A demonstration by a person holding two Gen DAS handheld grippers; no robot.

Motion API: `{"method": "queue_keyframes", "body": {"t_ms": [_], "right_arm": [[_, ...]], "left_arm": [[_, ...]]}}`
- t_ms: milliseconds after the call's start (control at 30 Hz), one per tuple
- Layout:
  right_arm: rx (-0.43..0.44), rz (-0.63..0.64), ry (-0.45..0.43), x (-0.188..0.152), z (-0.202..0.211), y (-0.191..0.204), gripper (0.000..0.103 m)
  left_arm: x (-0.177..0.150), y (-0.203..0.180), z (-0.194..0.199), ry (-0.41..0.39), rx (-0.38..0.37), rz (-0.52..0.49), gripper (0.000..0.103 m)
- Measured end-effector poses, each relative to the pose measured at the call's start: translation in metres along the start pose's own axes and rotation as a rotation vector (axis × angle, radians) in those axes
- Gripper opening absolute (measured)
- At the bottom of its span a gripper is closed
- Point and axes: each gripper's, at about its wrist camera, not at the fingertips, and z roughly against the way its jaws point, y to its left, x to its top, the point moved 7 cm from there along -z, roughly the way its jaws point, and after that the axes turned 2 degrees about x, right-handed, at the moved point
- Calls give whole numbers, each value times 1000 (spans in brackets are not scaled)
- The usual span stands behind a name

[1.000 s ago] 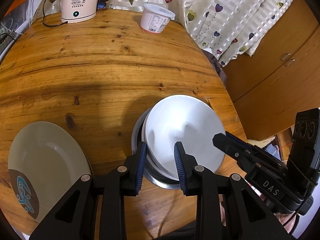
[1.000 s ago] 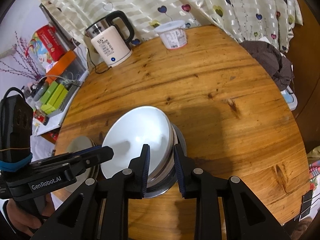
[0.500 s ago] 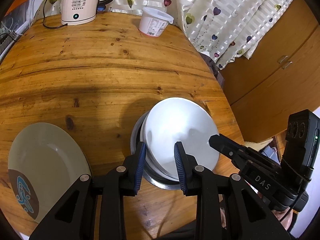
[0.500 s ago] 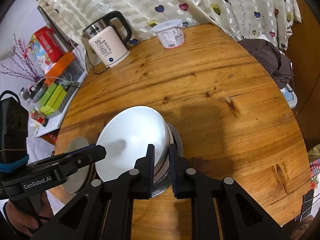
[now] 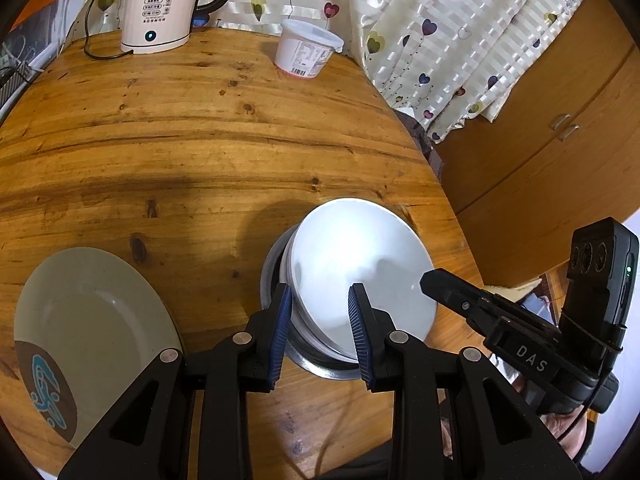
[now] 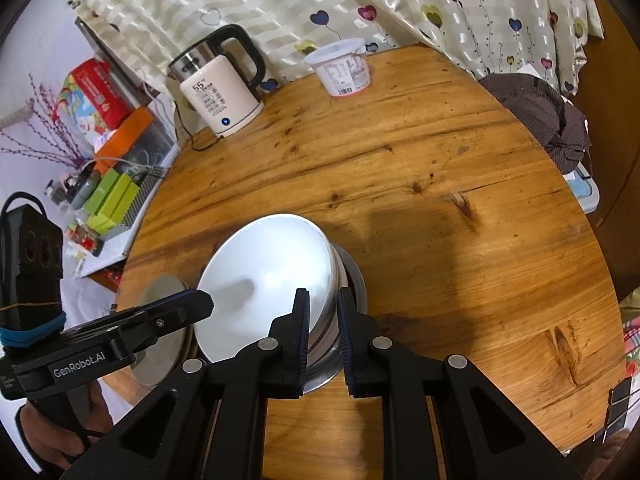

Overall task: Organize plates and bowls
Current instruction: 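Lift the steel bowl with its nested white bowls using both tools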

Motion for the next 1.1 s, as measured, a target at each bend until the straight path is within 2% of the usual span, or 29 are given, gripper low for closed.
{"method": "queue_keyframes", "body": {"t_ms": [400,600,700,1100], "right_arm": [[29,0,-27,-1,14,-10,15],[66,32,-49,-3,20,-7,25],[85,24,-59,-3,22,-8,30],[134,14,-57,-8,22,-16,32]], "left_arm": [[-3,14,15,-85,16,-9,30],[-6,21,21,-120,39,-14,31],[-8,24,22,-130,46,-16,31],[-16,39,21,-137,76,-7,31]]}}
